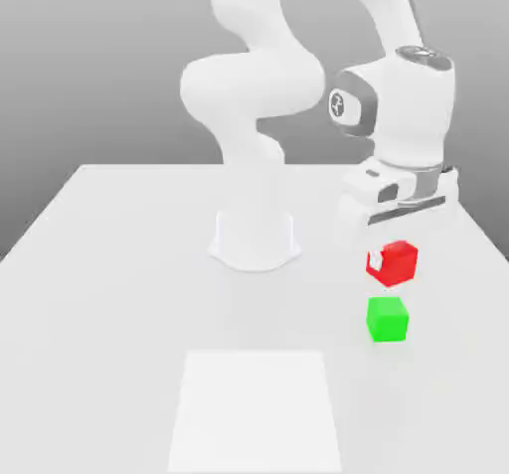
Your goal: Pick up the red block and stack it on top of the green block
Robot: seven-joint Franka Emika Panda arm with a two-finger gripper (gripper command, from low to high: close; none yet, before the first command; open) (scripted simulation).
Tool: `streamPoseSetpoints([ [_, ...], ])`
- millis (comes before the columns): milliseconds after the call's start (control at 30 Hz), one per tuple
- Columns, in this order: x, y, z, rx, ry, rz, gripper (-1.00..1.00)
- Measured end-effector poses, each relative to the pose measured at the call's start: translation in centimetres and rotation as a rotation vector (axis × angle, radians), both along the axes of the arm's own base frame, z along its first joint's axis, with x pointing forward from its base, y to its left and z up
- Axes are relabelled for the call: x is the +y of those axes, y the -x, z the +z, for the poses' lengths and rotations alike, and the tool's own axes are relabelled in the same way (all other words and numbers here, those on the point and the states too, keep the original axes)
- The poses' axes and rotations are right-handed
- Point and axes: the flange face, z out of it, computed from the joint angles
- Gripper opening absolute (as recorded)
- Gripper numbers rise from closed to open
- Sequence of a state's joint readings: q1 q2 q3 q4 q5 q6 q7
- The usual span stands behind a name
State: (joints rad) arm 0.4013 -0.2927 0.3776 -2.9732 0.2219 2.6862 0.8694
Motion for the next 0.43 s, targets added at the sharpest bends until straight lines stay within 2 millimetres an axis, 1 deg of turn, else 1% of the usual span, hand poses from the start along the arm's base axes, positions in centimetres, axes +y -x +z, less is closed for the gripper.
streamPoseSetpoints([
  [200,0.1,-0.3,-2.8,-0.009,0.012,-0.007,-1.00],
  [367,0.1,0.1,-5.7,-0.001,-0.003,-0.004,-1.00],
  [400,0.0,0.2,-6.0,0.001,-0.007,-0.006,1.00],
  [433,0.0,0.2,-6.0,0.001,-0.007,-0.007,1.00],
])
